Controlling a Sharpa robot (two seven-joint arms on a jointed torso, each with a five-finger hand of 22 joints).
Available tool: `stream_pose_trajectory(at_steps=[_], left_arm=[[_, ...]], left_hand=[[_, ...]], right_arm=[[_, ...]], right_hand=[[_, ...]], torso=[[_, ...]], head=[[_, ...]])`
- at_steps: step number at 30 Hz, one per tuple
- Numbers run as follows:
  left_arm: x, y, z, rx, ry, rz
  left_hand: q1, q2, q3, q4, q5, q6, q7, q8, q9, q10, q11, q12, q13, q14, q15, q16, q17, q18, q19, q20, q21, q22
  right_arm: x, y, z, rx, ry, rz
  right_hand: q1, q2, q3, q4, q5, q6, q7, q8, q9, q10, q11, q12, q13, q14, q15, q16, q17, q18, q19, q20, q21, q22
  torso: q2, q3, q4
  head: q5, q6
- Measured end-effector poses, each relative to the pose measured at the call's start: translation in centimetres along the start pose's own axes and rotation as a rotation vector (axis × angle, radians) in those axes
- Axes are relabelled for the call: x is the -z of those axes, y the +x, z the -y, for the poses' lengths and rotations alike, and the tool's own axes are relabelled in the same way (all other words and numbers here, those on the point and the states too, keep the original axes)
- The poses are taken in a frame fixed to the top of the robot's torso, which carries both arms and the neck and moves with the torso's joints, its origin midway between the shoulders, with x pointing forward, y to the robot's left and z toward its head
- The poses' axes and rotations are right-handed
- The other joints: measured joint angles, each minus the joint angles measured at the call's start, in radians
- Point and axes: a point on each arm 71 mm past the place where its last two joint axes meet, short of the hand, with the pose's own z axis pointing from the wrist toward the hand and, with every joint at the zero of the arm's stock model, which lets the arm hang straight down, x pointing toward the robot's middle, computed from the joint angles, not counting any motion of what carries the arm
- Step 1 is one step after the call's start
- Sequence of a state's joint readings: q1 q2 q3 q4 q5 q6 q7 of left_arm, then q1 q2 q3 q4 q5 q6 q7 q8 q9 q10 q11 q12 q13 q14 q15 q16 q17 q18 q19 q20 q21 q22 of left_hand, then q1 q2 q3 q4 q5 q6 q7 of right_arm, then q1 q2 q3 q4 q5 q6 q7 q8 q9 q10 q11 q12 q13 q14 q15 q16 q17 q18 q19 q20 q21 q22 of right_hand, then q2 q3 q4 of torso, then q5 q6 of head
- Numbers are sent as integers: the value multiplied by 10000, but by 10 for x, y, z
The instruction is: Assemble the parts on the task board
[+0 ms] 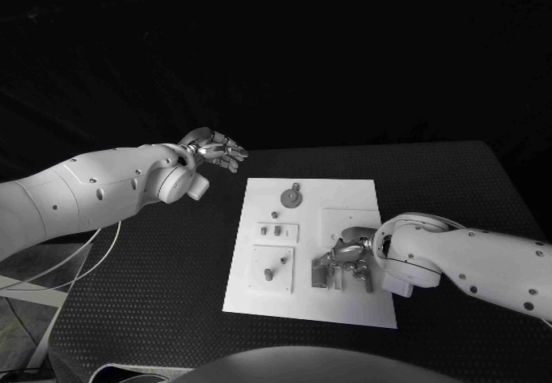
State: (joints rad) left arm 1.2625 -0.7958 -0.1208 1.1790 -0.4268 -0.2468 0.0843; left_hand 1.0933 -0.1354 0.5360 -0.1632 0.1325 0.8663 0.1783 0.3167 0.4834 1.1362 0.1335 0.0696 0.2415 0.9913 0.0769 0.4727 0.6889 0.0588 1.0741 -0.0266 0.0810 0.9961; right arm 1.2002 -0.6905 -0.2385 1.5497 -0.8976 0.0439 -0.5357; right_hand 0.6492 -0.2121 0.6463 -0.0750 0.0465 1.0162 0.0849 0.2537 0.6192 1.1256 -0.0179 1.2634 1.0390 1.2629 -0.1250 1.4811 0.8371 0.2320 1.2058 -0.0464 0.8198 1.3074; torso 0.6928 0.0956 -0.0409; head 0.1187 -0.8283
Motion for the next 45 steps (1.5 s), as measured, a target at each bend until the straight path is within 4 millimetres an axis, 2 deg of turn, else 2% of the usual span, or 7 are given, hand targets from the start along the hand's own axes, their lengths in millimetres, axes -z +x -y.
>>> stream_pose_trajectory(at_steps=[16,23,28,31,34,39,45], left_arm=[[0,0,0,-1,-3,4],[0,0,0,-2,-7,10],[0,0,0,-2,-7,9],[0,-1,0,-2,-8,8],[0,-1,0,-3,-12,13],[0,-1,-1,-3,-13,9],[0,0,0,-2,-11,-2]], left_hand=[[0,0,-24,24,0,0,0,0,0,0,0,0,-7,0,0,0,9,-46,0,0,0,0],[0,0,-24,24,0,0,0,0,0,0,0,0,-7,0,0,0,18,-52,0,0,0,0],[0,0,-24,24,0,0,0,0,0,0,0,0,-7,0,0,0,18,-54,0,0,0,0],[0,0,-24,24,0,0,0,0,0,0,0,0,-6,0,0,0,17,-57,0,0,0,0],[0,0,-24,24,0,0,0,0,0,0,0,0,-6,0,0,0,26,-60,0,0,0,0],[0,0,-24,24,0,0,0,0,0,0,0,0,-6,0,0,0,26,-67,0,0,0,0],[0,0,-24,24,0,0,0,0,0,0,0,0,-6,0,0,-39,33,-74,0,0,0,0]], right_arm=[[3,1,2,10,-106,91],[9,0,6,541,-277,410],[13,0,7,932,-457,584],[15,1,5,1373,-640,723],[16,2,2,1844,-794,842],[18,6,-5,2571,-1063,955],[17,10,-13,3263,-1280,1089]], right_hand=[[154,-38,75,155,0,-65,27,-43,36,-35,35,22,0,-7,7,0,25,3,-3,3,0,0],[1227,146,-172,-847,0,241,-47,287,254,83,-83,103,-33,57,-48,1,26,3,20,-60,86,0],[1531,214,-318,-1212,0,399,-136,358,343,203,-203,180,-29,124,-126,1,6,3,58,-98,87,0],[1714,239,-365,-1369,0,664,-196,514,398,663,-240,477,411,144,-180,1,0,4,75,-114,87,0],[1780,174,-375,-1378,0,800,-283,544,432,1019,-281,742,877,208,-245,1,-11,5,92,-130,87,0],[1819,134,-378,-1375,0,879,-288,591,431,1130,-270,767,1007,221,-252,1,-11,8,145,-112,87,0],[1801,37,-346,-1145,0,914,-323,591,422,1134,-268,767,1048,256,-280,1,29,13,175,-137,87,0]], torso=[[-2,1,-1],[-4,6,-3],[-4,7,-3],[-4,8,-4],[-4,8,-2],[-2,12,-2],[1,13,-2]], head=[[15,-13],[15,-3],[11,7],[10,10],[10,11],[14,11],[33,-10]])
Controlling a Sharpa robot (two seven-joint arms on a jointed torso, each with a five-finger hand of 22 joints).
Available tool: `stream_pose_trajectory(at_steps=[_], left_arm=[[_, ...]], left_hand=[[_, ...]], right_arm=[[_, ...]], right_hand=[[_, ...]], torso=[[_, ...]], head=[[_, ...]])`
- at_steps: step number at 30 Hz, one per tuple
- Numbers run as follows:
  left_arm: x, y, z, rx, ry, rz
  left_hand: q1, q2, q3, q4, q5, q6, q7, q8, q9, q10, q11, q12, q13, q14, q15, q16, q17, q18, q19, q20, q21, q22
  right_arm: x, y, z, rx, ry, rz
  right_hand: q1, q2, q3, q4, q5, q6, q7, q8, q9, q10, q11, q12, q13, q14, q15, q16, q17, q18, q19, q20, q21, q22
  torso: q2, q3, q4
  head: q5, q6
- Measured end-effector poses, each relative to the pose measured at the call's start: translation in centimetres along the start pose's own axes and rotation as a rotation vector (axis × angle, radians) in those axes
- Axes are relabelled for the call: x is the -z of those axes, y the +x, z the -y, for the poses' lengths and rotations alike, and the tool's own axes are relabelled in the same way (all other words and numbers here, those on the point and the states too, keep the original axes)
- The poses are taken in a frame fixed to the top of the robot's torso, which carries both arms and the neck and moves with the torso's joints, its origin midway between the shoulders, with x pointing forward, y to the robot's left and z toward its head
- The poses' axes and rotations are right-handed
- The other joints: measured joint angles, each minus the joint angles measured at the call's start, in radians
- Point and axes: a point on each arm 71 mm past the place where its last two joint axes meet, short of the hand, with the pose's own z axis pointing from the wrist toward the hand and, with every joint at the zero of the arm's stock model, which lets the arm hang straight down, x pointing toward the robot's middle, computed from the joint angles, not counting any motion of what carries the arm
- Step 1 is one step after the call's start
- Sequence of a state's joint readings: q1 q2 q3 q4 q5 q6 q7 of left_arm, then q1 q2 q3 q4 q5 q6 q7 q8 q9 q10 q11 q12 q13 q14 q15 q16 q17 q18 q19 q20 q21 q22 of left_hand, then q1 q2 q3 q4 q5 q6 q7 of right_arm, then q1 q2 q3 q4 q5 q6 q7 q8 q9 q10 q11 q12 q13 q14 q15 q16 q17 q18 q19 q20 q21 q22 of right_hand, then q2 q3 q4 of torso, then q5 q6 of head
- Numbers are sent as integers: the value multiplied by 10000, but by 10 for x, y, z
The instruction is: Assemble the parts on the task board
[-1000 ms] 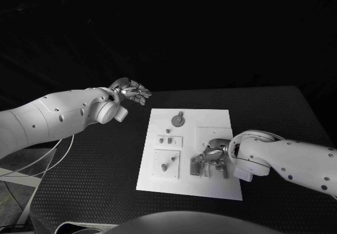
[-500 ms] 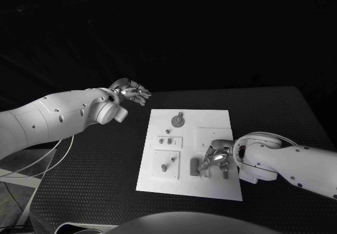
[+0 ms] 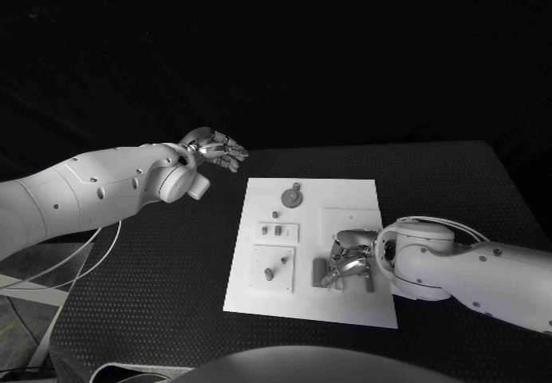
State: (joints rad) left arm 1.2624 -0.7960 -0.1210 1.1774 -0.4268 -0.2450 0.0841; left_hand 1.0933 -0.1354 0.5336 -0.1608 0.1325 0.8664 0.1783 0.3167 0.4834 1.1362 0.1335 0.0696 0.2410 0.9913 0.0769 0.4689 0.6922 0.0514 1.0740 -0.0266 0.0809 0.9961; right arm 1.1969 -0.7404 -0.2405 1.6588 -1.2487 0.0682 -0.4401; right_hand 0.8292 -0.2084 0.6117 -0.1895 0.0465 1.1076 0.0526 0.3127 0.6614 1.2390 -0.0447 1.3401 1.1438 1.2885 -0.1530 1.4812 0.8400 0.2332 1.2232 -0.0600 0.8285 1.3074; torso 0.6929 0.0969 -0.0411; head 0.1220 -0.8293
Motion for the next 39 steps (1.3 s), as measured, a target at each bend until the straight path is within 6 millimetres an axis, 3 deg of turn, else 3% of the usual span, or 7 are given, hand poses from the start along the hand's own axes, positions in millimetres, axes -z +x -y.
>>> stream_pose_trajectory(at_steps=[9,14,26,36,39], left_arm=[[0,0,0,1,0,-12],[0,0,0,1,-5,-11],[0,0,0,3,-11,-35],[0,0,0,4,-17,-42],[0,0,0,3,-19,-41]], left_hand=[[0,0,0,0,0,0,0,0,1,0,0,0,1,0,0,0,1,-36,0,0,0,0],[0,0,0,0,0,0,0,0,0,0,0,0,1,0,0,0,10,76,0,0,0,0],[0,0,22,22,0,0,0,0,0,0,0,0,-7,0,0,0,19,75,0,0,0,0],[0,0,22,22,0,0,0,0,0,0,0,0,-7,0,0,1,25,67,0,0,0,0],[0,0,22,22,0,0,0,0,0,0,0,0,-7,0,0,1,29,32,0,0,0,0]], right_arm=[[-4,2,-3,532,-18,74],[-5,5,-4,742,-27,48],[-6,5,-3,1080,131,69],[-7,4,0,1191,336,240],[-6,4,1,1171,356,238]], right_hand=[[-10,-10,26,132,0,62,-4,0,-6,86,-19,47,72,30,28,0,51,3,42,-8,0,0],[-10,-10,26,131,0,65,-8,0,-6,86,-20,47,72,29,29,0,51,3,43,-7,0,0],[-10,-10,3,234,0,117,-60,0,-6,195,18,115,267,61,-3,0,142,39,59,9,0,0],[-489,469,-237,585,0,171,-44,0,-34,268,-16,155,395,102,-44,39,215,67,117,-10,-1,0],[-489,469,-237,585,0,172,-44,-30,-43,268,-16,155,403,102,-44,39,220,70,117,-10,-1,0]], torso=[[0,-12,1],[0,-16,6],[-1,-13,1],[-1,-7,0],[-2,-7,0]], head=[[5,-16],[10,-26],[11,-46],[11,-54],[11,-54]])
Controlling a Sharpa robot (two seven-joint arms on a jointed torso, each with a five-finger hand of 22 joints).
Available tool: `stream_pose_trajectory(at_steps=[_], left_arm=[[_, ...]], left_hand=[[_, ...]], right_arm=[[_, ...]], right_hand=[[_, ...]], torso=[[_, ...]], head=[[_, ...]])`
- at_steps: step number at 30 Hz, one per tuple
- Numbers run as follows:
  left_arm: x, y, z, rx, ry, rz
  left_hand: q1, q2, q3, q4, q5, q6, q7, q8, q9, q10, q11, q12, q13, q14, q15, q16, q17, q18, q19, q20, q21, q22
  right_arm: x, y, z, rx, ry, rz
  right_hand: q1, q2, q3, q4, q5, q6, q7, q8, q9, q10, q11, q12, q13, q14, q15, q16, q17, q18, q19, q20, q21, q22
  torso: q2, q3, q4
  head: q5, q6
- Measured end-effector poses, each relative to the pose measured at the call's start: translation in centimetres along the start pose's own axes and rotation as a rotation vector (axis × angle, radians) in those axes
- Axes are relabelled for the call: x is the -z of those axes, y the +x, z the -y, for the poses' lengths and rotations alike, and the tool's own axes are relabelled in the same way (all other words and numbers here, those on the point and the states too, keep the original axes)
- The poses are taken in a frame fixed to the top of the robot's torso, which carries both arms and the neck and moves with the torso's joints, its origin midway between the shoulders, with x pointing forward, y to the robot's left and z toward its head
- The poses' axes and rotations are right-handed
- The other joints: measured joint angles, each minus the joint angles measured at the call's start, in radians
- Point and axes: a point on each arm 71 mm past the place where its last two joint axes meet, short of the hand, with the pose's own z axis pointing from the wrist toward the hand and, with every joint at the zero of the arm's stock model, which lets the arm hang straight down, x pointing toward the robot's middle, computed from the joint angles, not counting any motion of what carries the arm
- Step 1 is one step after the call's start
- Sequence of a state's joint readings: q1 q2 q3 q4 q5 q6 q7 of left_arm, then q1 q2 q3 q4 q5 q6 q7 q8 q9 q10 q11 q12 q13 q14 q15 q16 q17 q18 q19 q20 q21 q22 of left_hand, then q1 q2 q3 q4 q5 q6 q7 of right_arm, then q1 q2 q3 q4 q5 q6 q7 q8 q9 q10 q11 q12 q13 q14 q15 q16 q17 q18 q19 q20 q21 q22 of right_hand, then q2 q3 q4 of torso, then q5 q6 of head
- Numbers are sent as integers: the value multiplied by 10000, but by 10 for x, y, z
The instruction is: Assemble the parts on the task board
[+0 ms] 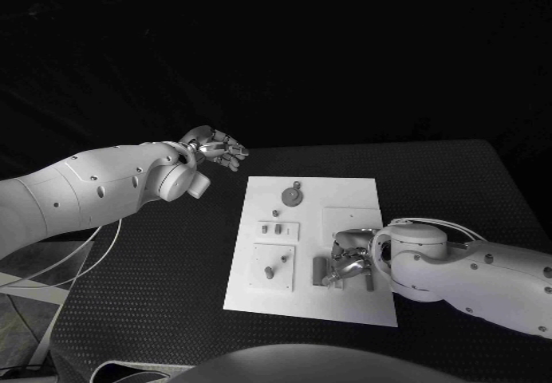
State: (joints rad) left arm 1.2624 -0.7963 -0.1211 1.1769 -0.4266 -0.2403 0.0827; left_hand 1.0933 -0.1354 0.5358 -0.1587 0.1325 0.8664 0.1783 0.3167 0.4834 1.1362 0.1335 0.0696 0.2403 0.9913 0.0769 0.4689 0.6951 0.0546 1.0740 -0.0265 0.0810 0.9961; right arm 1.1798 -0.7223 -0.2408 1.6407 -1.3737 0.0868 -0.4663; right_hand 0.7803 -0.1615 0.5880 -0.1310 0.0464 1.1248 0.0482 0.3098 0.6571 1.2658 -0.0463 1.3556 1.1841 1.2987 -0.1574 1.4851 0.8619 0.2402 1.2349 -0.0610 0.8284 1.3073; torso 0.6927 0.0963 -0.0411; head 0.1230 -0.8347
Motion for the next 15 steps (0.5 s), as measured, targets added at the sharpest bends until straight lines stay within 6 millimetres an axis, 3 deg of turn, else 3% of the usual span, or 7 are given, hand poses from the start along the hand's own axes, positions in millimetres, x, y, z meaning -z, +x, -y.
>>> stream_pose_trajectory(at_steps=[4,6,9,11,15], left_arm=[[0,0,0,-1,-3,1],[0,0,0,-1,-5,1],[0,0,0,-1,-7,1],[0,0,0,-1,-10,2],[0,-1,-1,-1,-14,5]], left_hand=[[0,0,0,0,0,0,0,0,0,0,0,0,0,0,0,0,0,-3,0,0,0,0],[0,0,0,0,0,0,0,0,0,0,0,0,0,0,0,0,0,-5,0,0,0,0],[0,0,0,0,0,0,0,0,0,0,0,0,0,0,0,0,-1,-7,0,0,0,0],[0,0,0,0,0,0,0,0,2,0,0,0,0,0,0,0,13,-9,0,0,0,0],[0,0,0,0,0,0,0,0,10,0,0,0,1,0,0,-37,13,-11,0,0,0,0]], right_arm=[[2,1,4,-176,33,-72],[5,2,8,-378,11,-146],[10,2,13,-863,-88,-227],[15,-4,18,-1244,-158,-95],[25,-25,32,-2054,-103,385]], right_hand=[[1,-7,-22,-22,0,0,-1,-23,-2,-1,-2,0,-10,0,0,0,-25,4,0,0,0,0],[-8,-156,-29,-29,0,1,-1,-23,-17,-2,-3,-7,-84,0,0,0,-72,5,0,1,0,0],[39,-209,3,-60,0,-6,4,-116,-28,-58,-62,-160,-283,0,0,0,-48,6,0,2,0,1],[39,-209,15,-72,0,-164,46,-210,-28,-56,-60,-160,-192,0,0,0,22,7,-1,3,0,1],[120,-290,15,-72,0,-282,-44,-292,41,-16,-18,-80,-73,-17,59,55,101,12,-1,4,-1,0]], torso=[[0,0,0],[0,0,0],[0,0,-1],[-2,-2,0],[-2,-4,-2]], head=[[-5,10],[-10,14],[-23,22],[-35,35],[-74,65]])
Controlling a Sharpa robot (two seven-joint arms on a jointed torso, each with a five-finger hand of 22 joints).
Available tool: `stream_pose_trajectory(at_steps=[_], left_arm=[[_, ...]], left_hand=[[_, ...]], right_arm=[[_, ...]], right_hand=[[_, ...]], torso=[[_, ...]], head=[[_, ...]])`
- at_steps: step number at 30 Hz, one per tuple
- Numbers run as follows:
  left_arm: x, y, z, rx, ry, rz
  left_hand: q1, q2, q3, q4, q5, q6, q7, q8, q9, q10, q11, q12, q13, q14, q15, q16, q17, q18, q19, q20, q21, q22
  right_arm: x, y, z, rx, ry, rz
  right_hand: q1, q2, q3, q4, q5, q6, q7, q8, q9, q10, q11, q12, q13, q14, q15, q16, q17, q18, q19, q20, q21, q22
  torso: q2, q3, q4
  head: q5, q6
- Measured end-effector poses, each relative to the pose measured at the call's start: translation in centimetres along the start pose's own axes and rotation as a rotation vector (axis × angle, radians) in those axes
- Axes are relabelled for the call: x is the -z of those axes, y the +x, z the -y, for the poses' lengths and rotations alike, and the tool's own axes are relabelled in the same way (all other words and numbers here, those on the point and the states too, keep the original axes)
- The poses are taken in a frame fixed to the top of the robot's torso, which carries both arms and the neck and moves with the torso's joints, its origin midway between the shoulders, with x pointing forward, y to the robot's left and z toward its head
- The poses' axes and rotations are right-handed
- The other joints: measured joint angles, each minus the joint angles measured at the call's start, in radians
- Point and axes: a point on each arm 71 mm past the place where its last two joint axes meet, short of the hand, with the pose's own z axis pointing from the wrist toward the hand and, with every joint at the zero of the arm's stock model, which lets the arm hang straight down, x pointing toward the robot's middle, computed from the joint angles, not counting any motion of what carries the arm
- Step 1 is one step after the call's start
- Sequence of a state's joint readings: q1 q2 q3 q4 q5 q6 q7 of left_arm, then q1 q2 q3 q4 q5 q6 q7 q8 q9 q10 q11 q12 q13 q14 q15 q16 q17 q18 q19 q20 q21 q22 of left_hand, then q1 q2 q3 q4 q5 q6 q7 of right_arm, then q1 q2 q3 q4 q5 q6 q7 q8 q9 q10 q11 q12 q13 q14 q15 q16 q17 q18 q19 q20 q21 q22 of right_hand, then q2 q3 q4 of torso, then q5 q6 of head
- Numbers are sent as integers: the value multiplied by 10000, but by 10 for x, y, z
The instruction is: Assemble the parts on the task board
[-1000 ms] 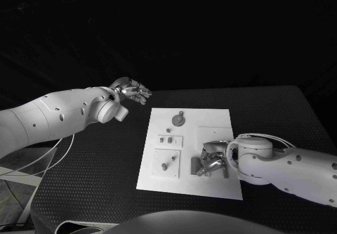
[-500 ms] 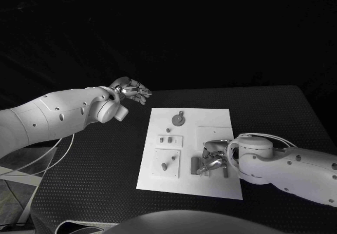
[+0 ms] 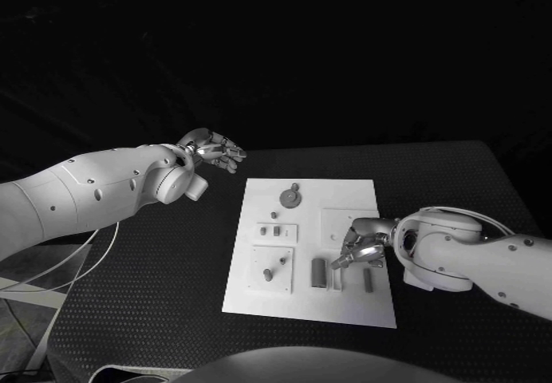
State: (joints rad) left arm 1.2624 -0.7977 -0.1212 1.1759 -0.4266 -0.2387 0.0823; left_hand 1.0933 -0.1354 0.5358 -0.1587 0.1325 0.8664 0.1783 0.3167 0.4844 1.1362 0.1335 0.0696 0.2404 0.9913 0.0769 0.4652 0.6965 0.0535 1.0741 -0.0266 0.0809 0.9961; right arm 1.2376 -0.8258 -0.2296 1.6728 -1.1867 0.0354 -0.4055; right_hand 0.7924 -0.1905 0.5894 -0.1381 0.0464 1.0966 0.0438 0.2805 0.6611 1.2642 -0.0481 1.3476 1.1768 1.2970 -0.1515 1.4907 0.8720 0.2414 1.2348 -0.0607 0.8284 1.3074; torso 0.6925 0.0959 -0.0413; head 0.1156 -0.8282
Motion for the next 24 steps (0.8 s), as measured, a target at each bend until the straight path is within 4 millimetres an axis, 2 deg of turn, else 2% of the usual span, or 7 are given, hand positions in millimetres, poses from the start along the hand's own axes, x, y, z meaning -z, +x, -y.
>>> stream_pose_trajectory(at_steps=[3,6,7,11,15,19,24], left_arm=[[0,0,0,1,0,-6],[0,0,0,0,-4,-8],[0,0,0,0,-4,-9],[0,0,0,0,-4,-17],[0,0,0,-1,-6,-15],[0,0,0,0,-6,-19],[0,0,0,-1,-8,-20]], left_hand=[[0,0,0,0,0,0,0,0,0,0,0,0,0,0,0,0,0,-2,0,0,0,0],[0,0,0,0,0,0,0,0,-1,0,0,0,0,0,0,0,6,-5,0,0,0,0],[0,0,0,-1,0,0,0,0,-1,0,0,0,0,0,0,0,10,-6,0,0,0,0],[0,0,-1,-1,0,0,0,0,-2,0,0,0,0,0,0,0,11,-12,0,0,0,0],[0,0,-1,-1,0,0,0,0,-2,0,0,0,1,0,0,0,19,-17,0,0,0,0],[0,0,-1,-1,0,0,0,0,-2,0,0,0,1,0,0,0,19,-21,0,0,0,0],[0,0,-1,-1,0,0,0,0,-3,0,0,0,-7,0,0,0,19,-26,0,0,0,0]], right_arm=[[5,-12,13,-543,203,248],[8,-20,30,-991,537,415],[9,-21,35,-1095,635,450],[12,-23,48,-1281,944,440],[15,-20,54,-1068,1214,83],[20,-15,58,-688,1539,-396],[24,-9,58,-303,1744,-720]], right_hand=[[64,-64,27,-27,0,-11,11,184,356,0,1,0,22,-20,51,0,-71,1,13,13,0,0],[143,-142,27,-27,0,-12,12,788,1137,-4,0,0,35,-21,50,0,-87,5,13,13,0,0],[165,-119,6,-47,0,-52,-27,1022,1487,-13,-8,0,30,-40,24,0,-103,5,13,14,0,0],[207,-33,-102,-37,2,-346,-194,2423,3717,-256,-250,-68,-23,-14,-176,0,-133,78,10,16,-40,0],[90,436,-202,-86,2,-377,-266,3060,4966,-297,-296,-67,14,-69,-352,0,-96,207,-27,-21,-40,0],[-174,714,-307,-78,2,-402,-384,2813,5212,-289,-400,-206,-134,-57,-382,0,-144,220,-63,-22,-39,0],[-332,821,-281,-38,2,-531,-230,1355,4223,-390,-372,-435,-390,-215,-325,-46,-319,229,-153,-41,-39,0]], torso=[[0,-2,-4],[0,-2,-5],[0,-3,-7],[0,-1,-6],[0,12,-6],[3,18,-5],[4,23,-9]], head=[[-38,17],[-87,41],[-112,48],[-174,66],[-219,67],[-253,66],[-257,56]])
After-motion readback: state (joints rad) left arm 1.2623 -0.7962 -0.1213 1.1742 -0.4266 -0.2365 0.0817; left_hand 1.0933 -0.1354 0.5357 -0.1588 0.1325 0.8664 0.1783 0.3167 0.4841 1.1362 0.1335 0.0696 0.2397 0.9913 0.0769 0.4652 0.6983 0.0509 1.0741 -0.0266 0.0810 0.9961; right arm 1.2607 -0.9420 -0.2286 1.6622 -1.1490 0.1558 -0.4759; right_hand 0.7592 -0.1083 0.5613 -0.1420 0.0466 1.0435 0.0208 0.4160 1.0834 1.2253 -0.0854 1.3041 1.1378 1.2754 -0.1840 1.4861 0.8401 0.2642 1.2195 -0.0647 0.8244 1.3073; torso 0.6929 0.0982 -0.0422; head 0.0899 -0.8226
